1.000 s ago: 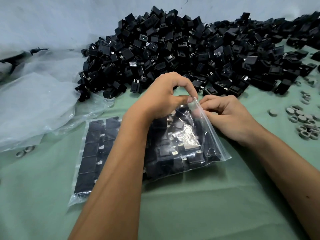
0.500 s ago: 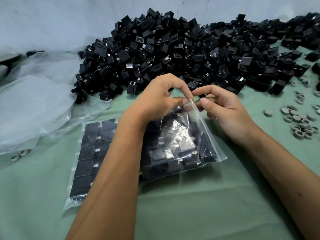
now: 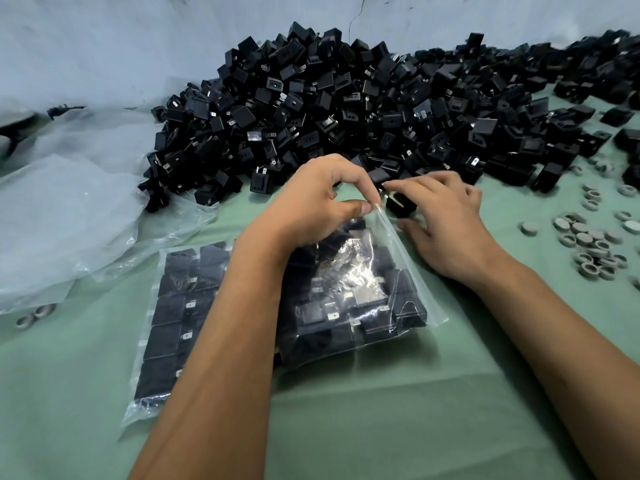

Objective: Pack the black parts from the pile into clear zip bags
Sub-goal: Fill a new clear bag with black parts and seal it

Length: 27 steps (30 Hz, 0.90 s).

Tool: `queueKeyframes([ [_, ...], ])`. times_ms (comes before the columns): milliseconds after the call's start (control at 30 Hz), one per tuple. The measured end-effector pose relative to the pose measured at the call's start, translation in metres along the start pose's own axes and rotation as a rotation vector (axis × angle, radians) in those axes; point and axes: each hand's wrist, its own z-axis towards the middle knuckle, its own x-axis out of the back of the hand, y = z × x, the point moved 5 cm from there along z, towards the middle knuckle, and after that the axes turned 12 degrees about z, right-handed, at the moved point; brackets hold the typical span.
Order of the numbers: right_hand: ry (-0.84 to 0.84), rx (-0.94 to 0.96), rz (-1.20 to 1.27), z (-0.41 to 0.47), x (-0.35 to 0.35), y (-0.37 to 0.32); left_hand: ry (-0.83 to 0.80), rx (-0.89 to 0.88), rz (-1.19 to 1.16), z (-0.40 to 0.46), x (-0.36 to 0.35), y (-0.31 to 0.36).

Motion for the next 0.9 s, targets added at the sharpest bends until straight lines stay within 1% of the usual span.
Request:
queueKeyframes([
  [100,-0.016,0.039,0.180,-0.002,0.001,-0.005,-0.002,-0.002,0.006,0.000,0.000,0.000],
  [200,0.020,-0.038,0.262,-0.002,0.004,-0.003,-0.001,-0.002,0.011,0.000,0.000,0.000],
  [233,0.049,-0.070,0.322,-0.002,0.006,-0.001,0.001,-0.003,0.017,0.000,0.000,-0.001],
  [300,0.097,-0.115,0.540,-0.005,0.010,0.001,0.004,-0.006,0.023,0.000,0.000,-0.001],
  [367,0.083,-0.098,0.774,-0.007,0.013,0.000,0.010,-0.008,0.021,0.001,0.000,-0.002],
  [400,0.062,-0.068,0.843,-0.008,0.014,-0.003,0.015,-0.009,0.024,0.001,0.000,-0.001],
  [500,-0.028,0.029,0.907,-0.010,0.015,-0.017,0.028,-0.006,0.018,0.001,0.001,-0.002],
  [700,-0.234,0.013,1.052,-0.014,0.014,-0.033,0.028,-0.016,0.002,0.001,0.003,-0.002],
  [800,-0.182,-0.042,1.076,-0.014,0.020,-0.030,0.032,-0.015,-0.007,0.000,0.004,-0.002],
  [900,-0.124,-0.067,0.991,-0.013,0.020,-0.027,0.029,-0.011,-0.009,0.000,0.003,-0.002],
])
